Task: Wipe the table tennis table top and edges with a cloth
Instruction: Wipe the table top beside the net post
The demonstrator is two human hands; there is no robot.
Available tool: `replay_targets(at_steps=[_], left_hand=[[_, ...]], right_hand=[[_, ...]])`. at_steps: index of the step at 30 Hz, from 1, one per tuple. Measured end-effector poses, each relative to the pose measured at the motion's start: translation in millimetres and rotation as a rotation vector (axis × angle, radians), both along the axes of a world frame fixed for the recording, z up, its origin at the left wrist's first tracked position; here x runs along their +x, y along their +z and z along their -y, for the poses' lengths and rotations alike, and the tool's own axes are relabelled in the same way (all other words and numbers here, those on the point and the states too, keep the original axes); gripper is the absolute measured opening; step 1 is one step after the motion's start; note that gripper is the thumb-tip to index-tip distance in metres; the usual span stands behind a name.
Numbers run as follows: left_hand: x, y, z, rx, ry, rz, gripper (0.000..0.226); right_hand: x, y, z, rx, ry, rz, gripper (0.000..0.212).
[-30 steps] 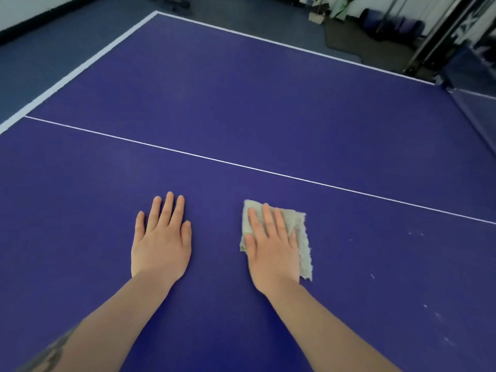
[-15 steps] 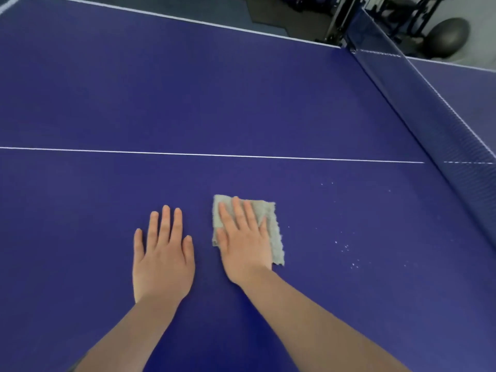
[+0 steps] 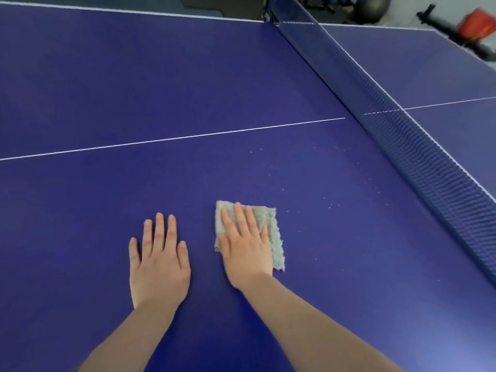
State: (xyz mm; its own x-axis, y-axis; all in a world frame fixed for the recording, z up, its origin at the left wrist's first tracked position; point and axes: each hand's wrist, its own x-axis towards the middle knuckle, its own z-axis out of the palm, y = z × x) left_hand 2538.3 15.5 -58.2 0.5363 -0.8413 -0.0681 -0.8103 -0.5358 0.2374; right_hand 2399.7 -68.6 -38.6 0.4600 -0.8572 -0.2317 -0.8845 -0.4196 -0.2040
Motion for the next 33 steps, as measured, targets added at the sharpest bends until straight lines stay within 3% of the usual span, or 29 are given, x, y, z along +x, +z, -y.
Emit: replay_targets(at_steps=[3, 7, 11, 15, 18, 20, 24, 28, 33], left_hand=[[-35.5, -1.3, 5.8, 0.006, -0.05, 0.015, 0.063], [-69.6, -6.2, -2.5, -0.008, -0.107, 0.035, 0.06], [-96.3, -10.7, -7.8, -0.012, -0.145, 0.042, 0.061], [-127.3, -8.8, -11.1, -0.037, -0.21, 0.026, 0.055], [-148.6, -9.9, -20.5, -0.046, -0.24, 0.012, 0.053], [-163.2, -11.0, -28.2, -0.037, -0.268, 0.036, 0.056], [-192.9, -15.0, -42.6, -0.008, -0.282, 0.053, 0.06], [-230.2, -15.9, -45.9, -0.024, -0.264, 0.048, 0.06], [-310.6, -15.9, -42.5, -0.049, -0.419, 0.04, 0.057]], right_hand=[[-5.5, -3.2, 21.1, -0.02, 0.094, 0.005, 0.055], [-80.9, -8.0, 55.1, -0.035, -0.27, 0.023, 0.053], [-145.4, -13.2, -1.7, -0.04, -0.473, 0.035, 0.053], [-125.3, -12.9, -70.4, -0.095, -0.26, 0.048, 0.059], [-128.6, -7.1, -65.3, -0.019, -0.06, 0.054, 0.06], [-153.5, -2.6, -47.4, 0.0, -0.068, 0.052, 0.056], [-244.9, -5.2, -28.7, -0.014, -0.427, 0.056, 0.053], [-316.4, -14.7, -78.3, -0.051, -0.736, 0.073, 0.054], [-295.7, -18.2, -113.9, -0.089, -0.407, 0.126, 0.061]])
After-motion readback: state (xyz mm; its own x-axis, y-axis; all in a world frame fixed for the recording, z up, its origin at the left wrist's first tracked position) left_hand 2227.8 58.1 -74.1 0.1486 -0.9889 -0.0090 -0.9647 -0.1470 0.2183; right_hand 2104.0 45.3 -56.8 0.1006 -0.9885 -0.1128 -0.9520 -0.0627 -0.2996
